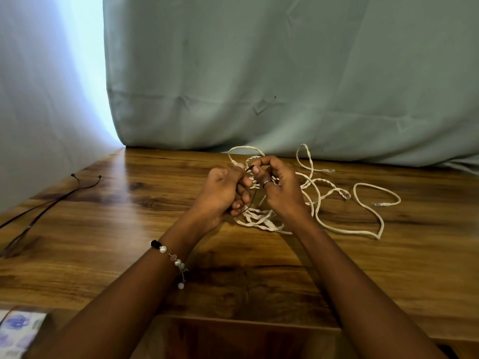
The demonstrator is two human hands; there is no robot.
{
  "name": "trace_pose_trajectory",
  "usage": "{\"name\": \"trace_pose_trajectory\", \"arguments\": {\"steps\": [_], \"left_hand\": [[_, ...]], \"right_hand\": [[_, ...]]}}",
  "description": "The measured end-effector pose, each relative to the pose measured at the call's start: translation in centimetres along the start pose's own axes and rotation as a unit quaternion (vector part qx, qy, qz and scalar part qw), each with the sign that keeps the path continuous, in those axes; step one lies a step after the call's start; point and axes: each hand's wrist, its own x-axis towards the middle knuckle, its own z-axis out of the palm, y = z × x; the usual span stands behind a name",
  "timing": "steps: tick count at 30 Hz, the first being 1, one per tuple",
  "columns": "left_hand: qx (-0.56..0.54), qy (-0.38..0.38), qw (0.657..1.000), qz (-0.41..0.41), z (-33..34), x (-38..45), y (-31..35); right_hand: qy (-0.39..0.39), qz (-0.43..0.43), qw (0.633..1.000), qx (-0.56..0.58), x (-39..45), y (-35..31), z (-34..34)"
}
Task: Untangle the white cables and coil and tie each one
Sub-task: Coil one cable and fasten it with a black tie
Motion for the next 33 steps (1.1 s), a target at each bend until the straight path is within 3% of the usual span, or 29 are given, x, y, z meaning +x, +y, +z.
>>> {"name": "trace_pose_trajectory", "arguments": {"steps": [11, 33], "left_hand": [[-0.034, -0.014, 0.998, -0.052, 0.3, -0.3, 0.3], [-0.052, -0.006, 0.997, -0.052, 0.4, -0.3, 0.4]], "right_hand": [[0.011, 0.024, 0.998, 0.056, -0.3, -0.9, -0.1], [-0.001, 0.027, 0.998, 0.058, -0.4, -1.3, 0.0]]}}
